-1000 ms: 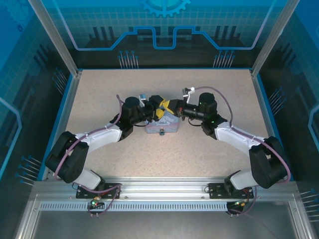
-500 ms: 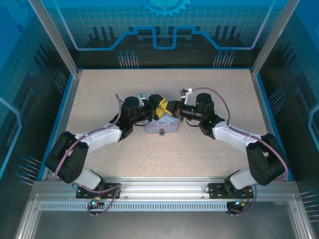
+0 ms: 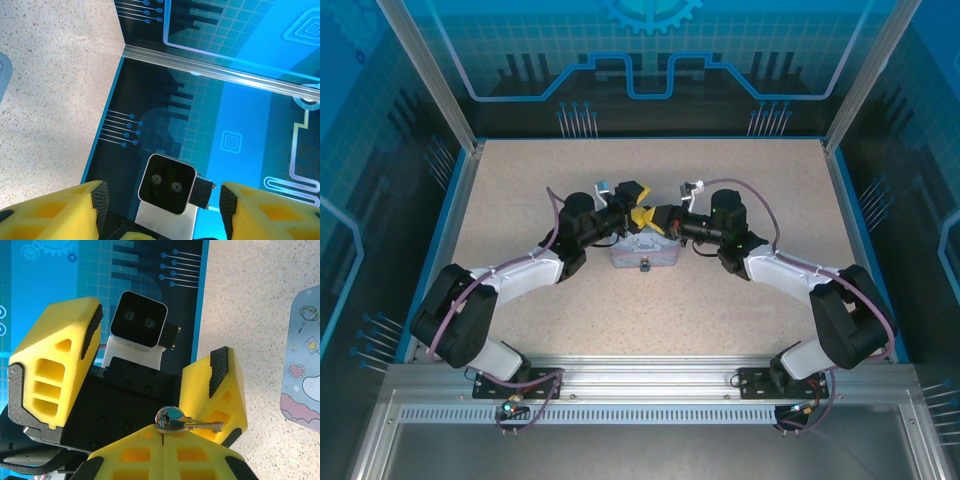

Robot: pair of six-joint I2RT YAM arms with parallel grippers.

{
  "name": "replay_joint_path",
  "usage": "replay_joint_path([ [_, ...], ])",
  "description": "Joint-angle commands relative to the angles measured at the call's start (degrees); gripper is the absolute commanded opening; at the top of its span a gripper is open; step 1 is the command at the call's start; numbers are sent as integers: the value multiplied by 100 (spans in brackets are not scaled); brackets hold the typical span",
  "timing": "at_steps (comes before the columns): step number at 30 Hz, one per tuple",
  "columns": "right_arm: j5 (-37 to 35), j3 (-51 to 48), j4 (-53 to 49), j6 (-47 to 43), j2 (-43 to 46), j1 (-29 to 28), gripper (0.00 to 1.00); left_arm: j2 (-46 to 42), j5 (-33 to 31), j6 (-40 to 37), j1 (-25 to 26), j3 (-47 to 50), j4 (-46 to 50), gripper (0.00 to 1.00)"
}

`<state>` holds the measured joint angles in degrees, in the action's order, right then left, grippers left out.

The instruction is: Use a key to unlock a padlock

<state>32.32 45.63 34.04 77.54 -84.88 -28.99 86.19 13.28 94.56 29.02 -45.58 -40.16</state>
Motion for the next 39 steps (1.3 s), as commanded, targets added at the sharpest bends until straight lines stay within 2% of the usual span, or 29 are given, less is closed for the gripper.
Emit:
replay_joint_path([
  [1, -41, -126, 128, -6, -49, -65, 0, -54, -80, 25, -36, 85, -334, 61],
  [7, -44, -35, 142, 32, -39, -63, 0, -52, -31, -17, -36, 170, -283, 62],
  [18, -54, 333, -9, 3, -17, -137, 0, -112, 20, -61, -37, 286, -174, 70],
  [39, -182, -53, 131, 48, -66, -179, 0, -279, -206, 23, -73, 279, -327, 70],
])
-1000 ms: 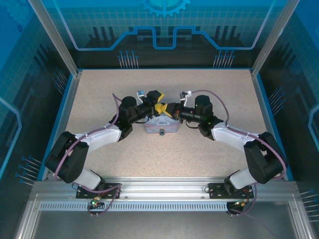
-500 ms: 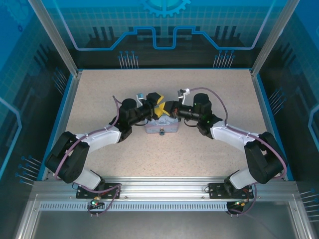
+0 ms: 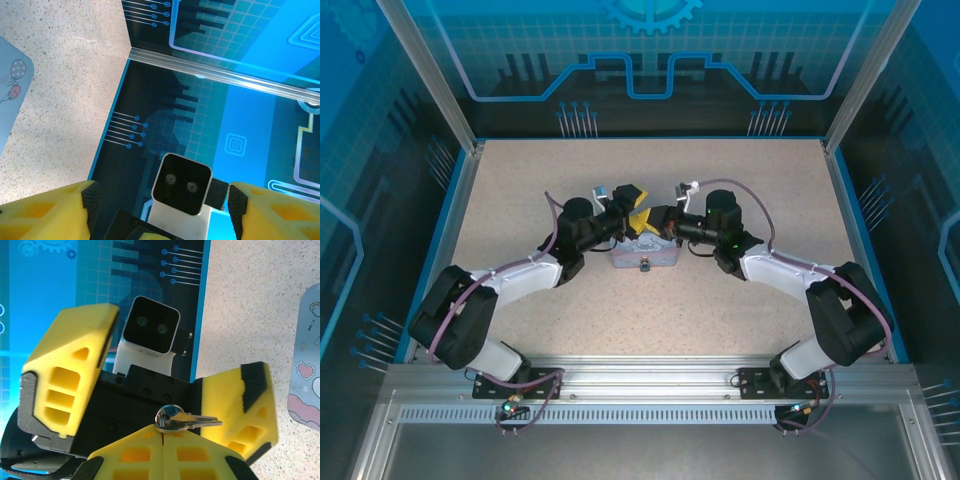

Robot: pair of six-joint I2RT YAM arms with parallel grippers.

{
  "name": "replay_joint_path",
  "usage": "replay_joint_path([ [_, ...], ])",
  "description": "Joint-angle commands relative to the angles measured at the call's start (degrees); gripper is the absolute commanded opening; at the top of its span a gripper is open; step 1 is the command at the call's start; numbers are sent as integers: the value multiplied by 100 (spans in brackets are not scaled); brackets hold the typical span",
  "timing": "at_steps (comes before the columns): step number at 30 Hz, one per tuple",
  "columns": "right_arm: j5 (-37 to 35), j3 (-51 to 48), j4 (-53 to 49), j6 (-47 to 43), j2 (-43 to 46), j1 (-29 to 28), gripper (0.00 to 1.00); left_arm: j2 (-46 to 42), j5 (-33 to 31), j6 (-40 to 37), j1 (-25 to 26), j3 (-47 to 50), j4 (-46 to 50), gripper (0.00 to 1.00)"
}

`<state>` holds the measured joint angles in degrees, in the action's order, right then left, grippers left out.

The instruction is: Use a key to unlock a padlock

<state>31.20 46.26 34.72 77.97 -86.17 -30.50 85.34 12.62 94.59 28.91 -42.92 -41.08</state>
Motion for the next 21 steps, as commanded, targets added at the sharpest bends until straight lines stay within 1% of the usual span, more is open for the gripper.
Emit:
replay_joint_path([
  [1, -70, -142, 61, 0, 74, -18, 0, -214, -164, 20, -71, 26, -226, 70],
  [8, -114, -258, 61, 10, 142, 9, 0, -272, -173, -32, -96, 44, -179, 69],
  [11, -114, -258, 52, 3, 153, 18, 0, -292, -181, -39, -100, 48, -180, 67],
  [17, -112, -266, 44, 0, 171, 29, 0, -325, -207, -47, -101, 87, -172, 59],
  [21, -114, -265, 35, 3, 176, 29, 0, -331, -203, -58, -96, 77, -181, 51],
])
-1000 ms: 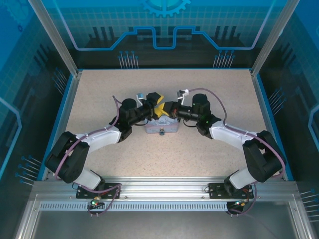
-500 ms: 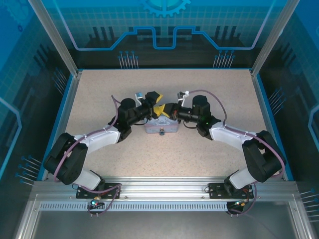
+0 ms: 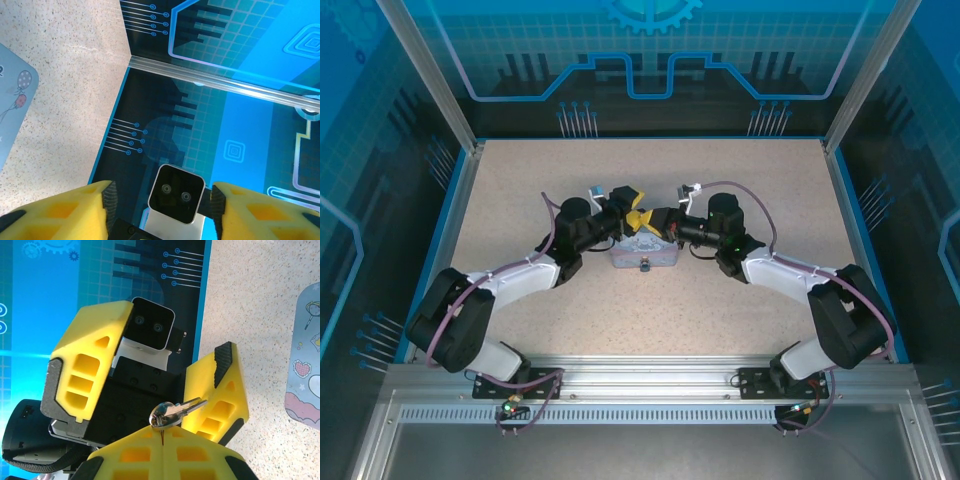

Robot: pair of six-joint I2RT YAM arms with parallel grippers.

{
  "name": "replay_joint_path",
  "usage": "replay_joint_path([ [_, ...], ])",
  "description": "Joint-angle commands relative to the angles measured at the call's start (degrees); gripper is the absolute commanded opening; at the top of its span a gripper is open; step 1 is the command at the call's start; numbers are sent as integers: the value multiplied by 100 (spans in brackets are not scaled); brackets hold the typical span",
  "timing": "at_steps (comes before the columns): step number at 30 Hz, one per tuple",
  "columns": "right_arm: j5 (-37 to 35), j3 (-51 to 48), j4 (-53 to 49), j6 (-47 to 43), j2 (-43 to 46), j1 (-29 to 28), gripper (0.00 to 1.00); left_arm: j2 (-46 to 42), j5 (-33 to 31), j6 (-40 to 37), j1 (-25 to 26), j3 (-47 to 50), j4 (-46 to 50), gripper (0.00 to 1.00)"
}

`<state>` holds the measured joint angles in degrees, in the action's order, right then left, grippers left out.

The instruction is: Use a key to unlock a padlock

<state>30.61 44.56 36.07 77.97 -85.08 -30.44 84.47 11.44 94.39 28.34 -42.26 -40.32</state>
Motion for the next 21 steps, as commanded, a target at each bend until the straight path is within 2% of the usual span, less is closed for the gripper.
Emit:
replay_joint_path([
  [1, -52, -89, -100, -1, 69, 20, 0, -246, -88, -38, -39, 16, -258, 49],
  [12, -46, -87, -83, 3, 54, 35, 0, -246, -90, -95, -39, 17, -202, 34],
  [21, -48, -77, -135, -18, 105, 36, 0, -300, -120, -149, -39, 29, -73, 17],
])
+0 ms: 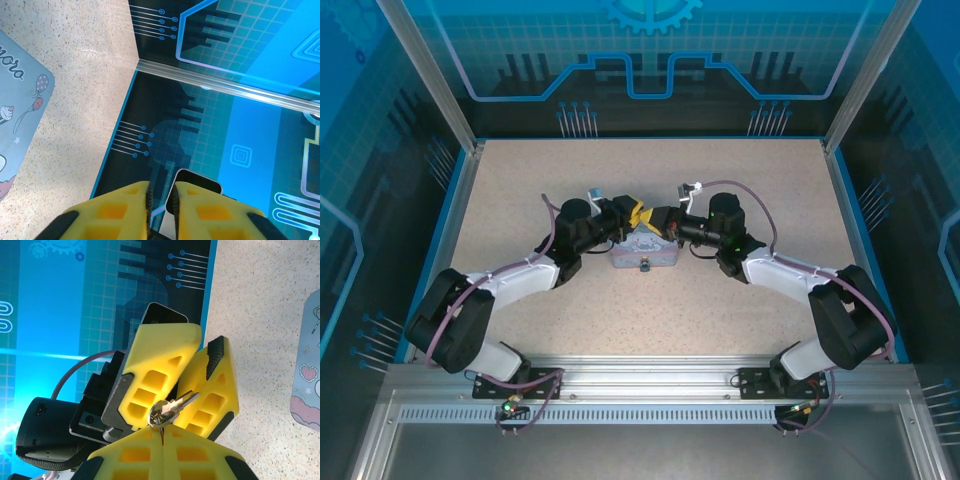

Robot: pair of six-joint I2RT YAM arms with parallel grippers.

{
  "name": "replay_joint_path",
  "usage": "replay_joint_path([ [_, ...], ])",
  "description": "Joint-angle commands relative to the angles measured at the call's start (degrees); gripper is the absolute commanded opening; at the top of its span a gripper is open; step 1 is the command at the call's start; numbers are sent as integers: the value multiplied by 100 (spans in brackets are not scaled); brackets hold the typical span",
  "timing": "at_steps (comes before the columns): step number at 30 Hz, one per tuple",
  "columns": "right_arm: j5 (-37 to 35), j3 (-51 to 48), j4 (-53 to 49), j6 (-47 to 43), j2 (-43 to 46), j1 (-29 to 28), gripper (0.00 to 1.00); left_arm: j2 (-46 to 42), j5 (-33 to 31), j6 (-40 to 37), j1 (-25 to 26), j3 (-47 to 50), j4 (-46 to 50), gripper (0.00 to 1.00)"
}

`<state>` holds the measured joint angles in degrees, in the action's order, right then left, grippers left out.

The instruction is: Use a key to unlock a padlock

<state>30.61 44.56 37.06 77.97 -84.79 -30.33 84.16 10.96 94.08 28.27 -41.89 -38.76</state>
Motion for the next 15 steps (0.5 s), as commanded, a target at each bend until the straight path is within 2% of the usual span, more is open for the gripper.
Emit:
replay_joint_path([
  [1, -46, -83, -232, -16, 83, 27, 0, -269, -65, -122, -32, -4, -220, 15],
  [7, -48, -102, -243, -20, 102, 27, 0, -278, -60, -152, -33, -31, -133, 2],
  [15, -4, -79, -306, -75, 129, 69, 0, -295, -56, -354, -32, -100, 78, 0],
])
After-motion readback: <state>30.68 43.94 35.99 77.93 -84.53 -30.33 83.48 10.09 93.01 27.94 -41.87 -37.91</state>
